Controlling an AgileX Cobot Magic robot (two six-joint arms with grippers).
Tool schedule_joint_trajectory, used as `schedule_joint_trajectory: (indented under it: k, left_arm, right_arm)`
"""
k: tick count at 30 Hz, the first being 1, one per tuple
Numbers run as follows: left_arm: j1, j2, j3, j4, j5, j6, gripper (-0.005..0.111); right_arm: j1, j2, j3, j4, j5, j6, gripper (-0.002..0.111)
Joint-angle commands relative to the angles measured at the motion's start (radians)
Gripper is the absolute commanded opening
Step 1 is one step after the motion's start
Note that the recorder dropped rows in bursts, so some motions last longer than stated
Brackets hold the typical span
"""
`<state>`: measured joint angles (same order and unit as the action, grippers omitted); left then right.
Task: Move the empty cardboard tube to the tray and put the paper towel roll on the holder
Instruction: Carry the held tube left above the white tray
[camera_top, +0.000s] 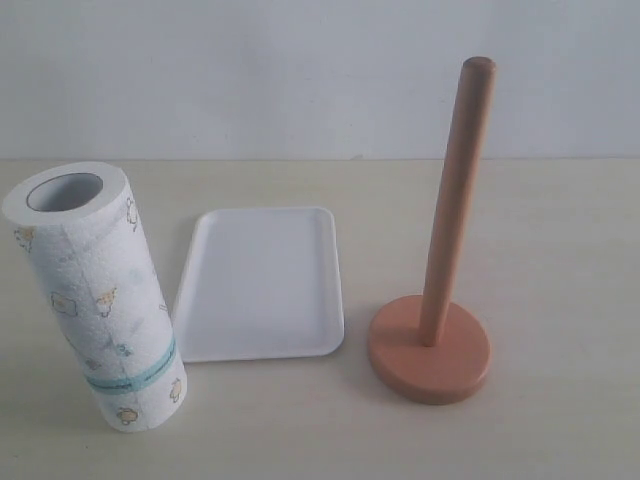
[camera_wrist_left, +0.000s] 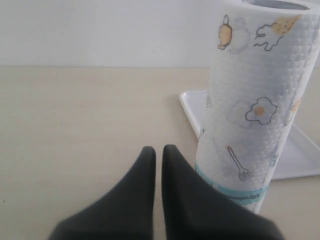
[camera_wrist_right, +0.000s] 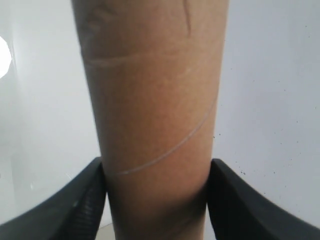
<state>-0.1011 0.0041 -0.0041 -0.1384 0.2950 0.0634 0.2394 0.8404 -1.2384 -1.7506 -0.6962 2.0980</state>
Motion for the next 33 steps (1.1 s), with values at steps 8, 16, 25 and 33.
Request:
schedule_joint_trajectory:
  k: [8,16,25,33]
  left_arm:
    - [0.003,-0.004,0.004,0.003,-0.003,-0.001,0.004]
    - [0.003,-0.004,0.004,0.003,-0.003,-0.001,0.004]
    - [0.003,-0.004,0.004,0.003,-0.003,-0.001,0.004]
    - [0.003,-0.004,0.004,0.003,-0.003,-0.001,0.004]
  right_arm:
    - [0.001,-0.005,-0.005,0.006,0.020,0.001,0.000]
    - [0.001,-0.005,-0.005,0.006,0.043,0.000,0.000]
    - [0.001,-0.029,-0.005,0.115,0.252,-0.266,0.000]
    - [0.001,-0.091,0.007,0.353,0.586,-0.723,0.000]
